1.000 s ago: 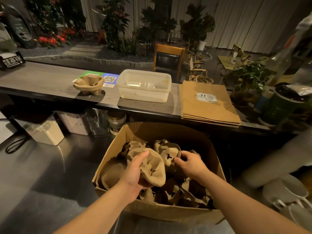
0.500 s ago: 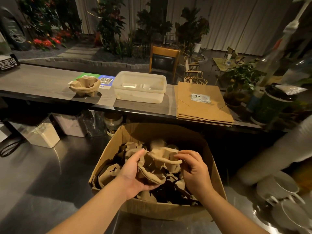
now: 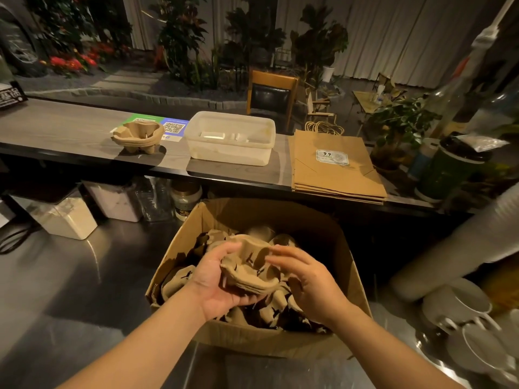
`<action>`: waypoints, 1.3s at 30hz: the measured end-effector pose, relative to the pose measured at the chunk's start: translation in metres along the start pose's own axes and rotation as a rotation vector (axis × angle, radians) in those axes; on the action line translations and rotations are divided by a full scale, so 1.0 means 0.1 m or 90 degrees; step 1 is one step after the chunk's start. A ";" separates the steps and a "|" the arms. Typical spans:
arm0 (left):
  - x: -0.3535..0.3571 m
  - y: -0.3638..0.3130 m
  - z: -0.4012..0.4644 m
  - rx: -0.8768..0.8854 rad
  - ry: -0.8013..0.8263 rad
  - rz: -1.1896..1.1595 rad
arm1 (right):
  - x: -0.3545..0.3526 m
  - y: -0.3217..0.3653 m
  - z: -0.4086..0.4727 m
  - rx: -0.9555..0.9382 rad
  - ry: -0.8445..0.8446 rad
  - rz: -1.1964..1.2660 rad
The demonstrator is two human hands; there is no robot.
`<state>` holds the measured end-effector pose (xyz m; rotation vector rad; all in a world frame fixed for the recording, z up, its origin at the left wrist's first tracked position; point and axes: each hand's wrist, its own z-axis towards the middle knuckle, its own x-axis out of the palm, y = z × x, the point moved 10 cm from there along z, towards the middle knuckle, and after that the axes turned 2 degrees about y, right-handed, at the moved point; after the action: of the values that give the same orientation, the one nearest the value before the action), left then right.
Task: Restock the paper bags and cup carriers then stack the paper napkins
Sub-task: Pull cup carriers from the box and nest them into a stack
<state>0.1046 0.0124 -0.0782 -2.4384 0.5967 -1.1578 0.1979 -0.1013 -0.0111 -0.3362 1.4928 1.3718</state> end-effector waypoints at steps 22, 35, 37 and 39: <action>-0.67 -0.46 -0.22 0.145 -0.058 -0.071 | 0.90 -0.42 0.08 0.345 0.281 0.098; -0.75 -0.46 -0.26 0.166 -0.097 -0.051 | 1.13 -0.41 0.29 0.484 0.178 -0.040; -0.77 -0.47 -0.26 0.170 -0.098 -0.054 | 1.15 -0.45 0.28 0.495 0.167 -0.042; -0.77 -0.46 -0.26 0.168 -0.094 -0.059 | 1.15 -0.47 0.26 0.502 0.160 0.015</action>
<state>0.0494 0.0874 -0.0884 -2.3181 0.2697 -1.0080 0.1973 -0.0459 -0.1256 0.0176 2.1135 0.6791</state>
